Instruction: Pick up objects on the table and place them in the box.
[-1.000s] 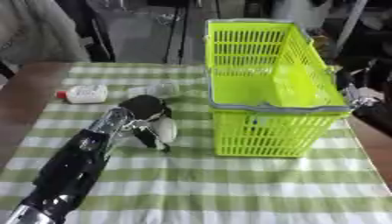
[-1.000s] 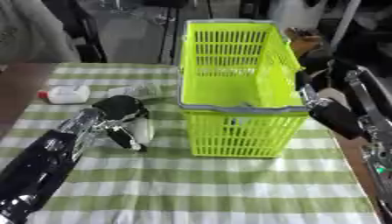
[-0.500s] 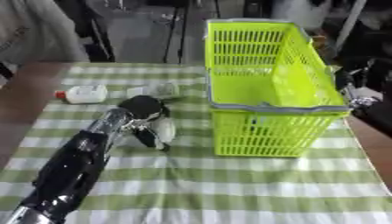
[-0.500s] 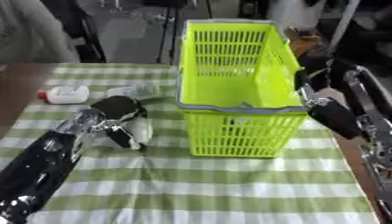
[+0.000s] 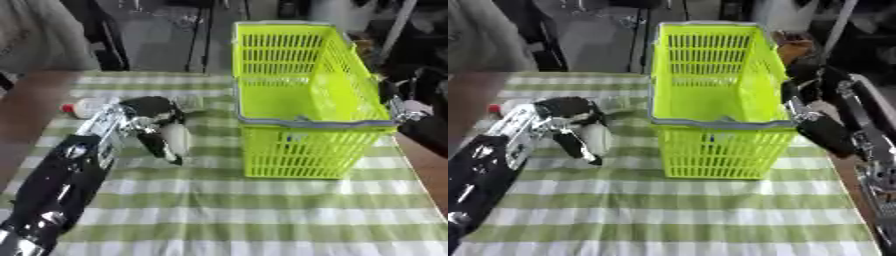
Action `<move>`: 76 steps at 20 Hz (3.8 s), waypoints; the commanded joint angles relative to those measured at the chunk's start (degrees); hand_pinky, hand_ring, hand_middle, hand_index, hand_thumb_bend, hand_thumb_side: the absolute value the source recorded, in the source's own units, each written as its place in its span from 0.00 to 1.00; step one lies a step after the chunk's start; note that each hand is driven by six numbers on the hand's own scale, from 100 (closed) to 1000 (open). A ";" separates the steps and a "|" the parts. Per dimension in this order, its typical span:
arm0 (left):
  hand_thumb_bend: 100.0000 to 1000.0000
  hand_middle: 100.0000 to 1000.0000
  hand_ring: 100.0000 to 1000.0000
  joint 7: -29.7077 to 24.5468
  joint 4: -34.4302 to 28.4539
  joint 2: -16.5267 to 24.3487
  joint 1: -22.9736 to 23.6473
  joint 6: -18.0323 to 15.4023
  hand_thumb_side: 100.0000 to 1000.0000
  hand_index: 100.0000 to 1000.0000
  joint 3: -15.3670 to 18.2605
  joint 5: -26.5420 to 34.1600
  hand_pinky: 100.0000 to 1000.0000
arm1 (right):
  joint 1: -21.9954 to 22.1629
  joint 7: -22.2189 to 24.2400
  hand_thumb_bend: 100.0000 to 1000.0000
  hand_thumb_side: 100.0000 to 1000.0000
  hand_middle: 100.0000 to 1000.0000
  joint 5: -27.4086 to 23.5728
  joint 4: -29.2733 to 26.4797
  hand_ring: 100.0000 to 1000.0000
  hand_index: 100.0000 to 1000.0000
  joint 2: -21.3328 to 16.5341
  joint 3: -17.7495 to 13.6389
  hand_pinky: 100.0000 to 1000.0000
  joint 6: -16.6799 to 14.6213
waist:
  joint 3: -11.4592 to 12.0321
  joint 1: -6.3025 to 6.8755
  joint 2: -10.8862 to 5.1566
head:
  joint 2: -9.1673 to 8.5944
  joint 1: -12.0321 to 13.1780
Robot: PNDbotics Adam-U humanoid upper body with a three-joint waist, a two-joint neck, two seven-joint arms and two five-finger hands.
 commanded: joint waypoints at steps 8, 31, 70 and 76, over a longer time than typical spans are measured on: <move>0.18 0.23 0.42 5.41 -8.30 1.43 -3.46 9.92 0.32 0.43 5.12 12.93 0.54 | -0.53 -0.30 0.15 0.51 0.57 -0.22 -0.48 0.50 0.76 -0.94 -0.59 0.52 -0.09 | -0.10 -0.09 -1.11 | -0.40 -0.23; 0.09 1.00 0.99 4.91 -3.57 -9.81 -8.63 -2.58 1.00 1.00 -5.42 7.42 0.91 | -1.38 1.03 0.15 0.51 0.57 -0.49 -0.45 0.50 0.76 -0.49 0.65 0.52 -0.51 | -3.07 0.80 -1.48 | -2.65 1.31; 0.28 0.78 0.75 38.92 -40.34 4.56 28.82 13.65 0.96 0.79 16.69 59.19 0.64 | -0.92 -0.51 0.14 0.51 0.58 -0.07 -0.40 0.50 0.76 -1.45 -0.98 0.52 -0.10 | 1.23 -0.27 -0.56 | -2.12 -1.83; 0.27 0.78 0.75 37.93 -40.39 4.41 29.67 12.99 0.96 0.79 16.80 58.85 0.64 | -0.92 -0.58 0.14 0.51 0.58 -0.06 -0.43 0.50 0.76 -1.47 -1.01 0.52 -0.08 | 1.46 -0.21 -0.68 | -2.05 -2.01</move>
